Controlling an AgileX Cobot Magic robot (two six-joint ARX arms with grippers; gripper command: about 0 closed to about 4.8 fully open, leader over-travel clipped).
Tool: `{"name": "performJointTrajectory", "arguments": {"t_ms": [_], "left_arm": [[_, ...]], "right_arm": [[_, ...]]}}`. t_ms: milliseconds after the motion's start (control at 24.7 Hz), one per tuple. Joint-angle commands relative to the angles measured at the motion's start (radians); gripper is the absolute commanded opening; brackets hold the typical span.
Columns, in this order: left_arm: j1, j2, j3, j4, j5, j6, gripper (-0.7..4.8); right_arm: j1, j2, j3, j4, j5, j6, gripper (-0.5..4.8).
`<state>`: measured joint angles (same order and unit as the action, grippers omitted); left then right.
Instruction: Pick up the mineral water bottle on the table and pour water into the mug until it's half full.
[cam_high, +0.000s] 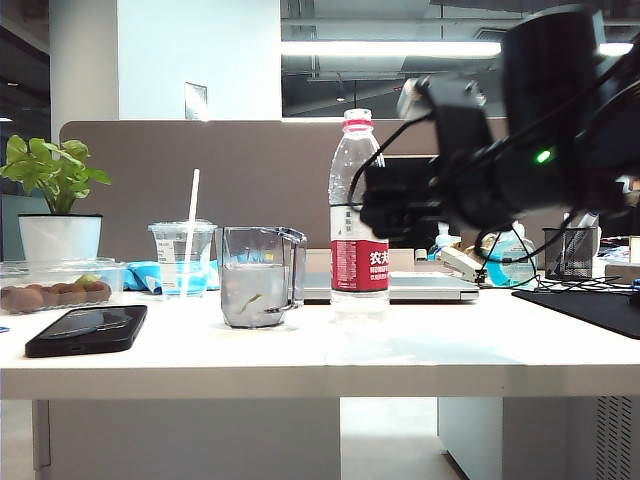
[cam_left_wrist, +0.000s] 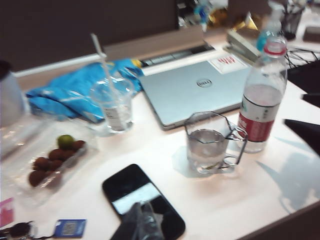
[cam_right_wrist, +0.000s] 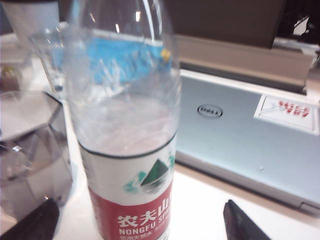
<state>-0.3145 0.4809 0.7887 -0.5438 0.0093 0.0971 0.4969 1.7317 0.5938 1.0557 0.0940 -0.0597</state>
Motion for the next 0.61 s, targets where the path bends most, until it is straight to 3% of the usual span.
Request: {"name": "performJointTrajectory", "arguments": {"t_ms": [40, 81, 121, 283, 364, 445, 607], "left_arm": [[0.001, -0.07, 0.005, -0.005, -0.06, -0.003, -0.04], [0.001, -0.093, 0.005, -0.004, -0.071, -0.003, -0.04], [0.001, -0.112, 0.005, -0.004, -0.079, -0.003, -0.04], [0.001, -0.178, 0.005, -0.014, -0.08, -0.003, -0.04], [0.001, -0.204, 0.005, -0.031, -0.08, -0.002, -0.04], [0.001, -0.234, 0.005, -0.047, -0.08, -0.001, -0.04], [0.001, -0.252, 0.005, -0.046, -0.074, -0.001, -0.04]], "right_arm": [[0.003, -0.087, -0.05, 0.011, 0.0, 0.0, 4.79], [0.003, -0.123, -0.075, 0.01, -0.001, 0.0, 4.79], [0.003, -0.153, -0.094, 0.008, -0.003, 0.001, 4.38], [0.003, -0.294, -0.175, -0.034, -0.003, 0.002, 2.03], [0.003, -0.356, -0.207, -0.055, -0.01, 0.004, 1.1], [0.003, -0.44, -0.248, -0.084, -0.047, 0.005, 0.71], [0.003, -0.554, -0.302, -0.107, -0.143, 0.007, 0.71]]}}
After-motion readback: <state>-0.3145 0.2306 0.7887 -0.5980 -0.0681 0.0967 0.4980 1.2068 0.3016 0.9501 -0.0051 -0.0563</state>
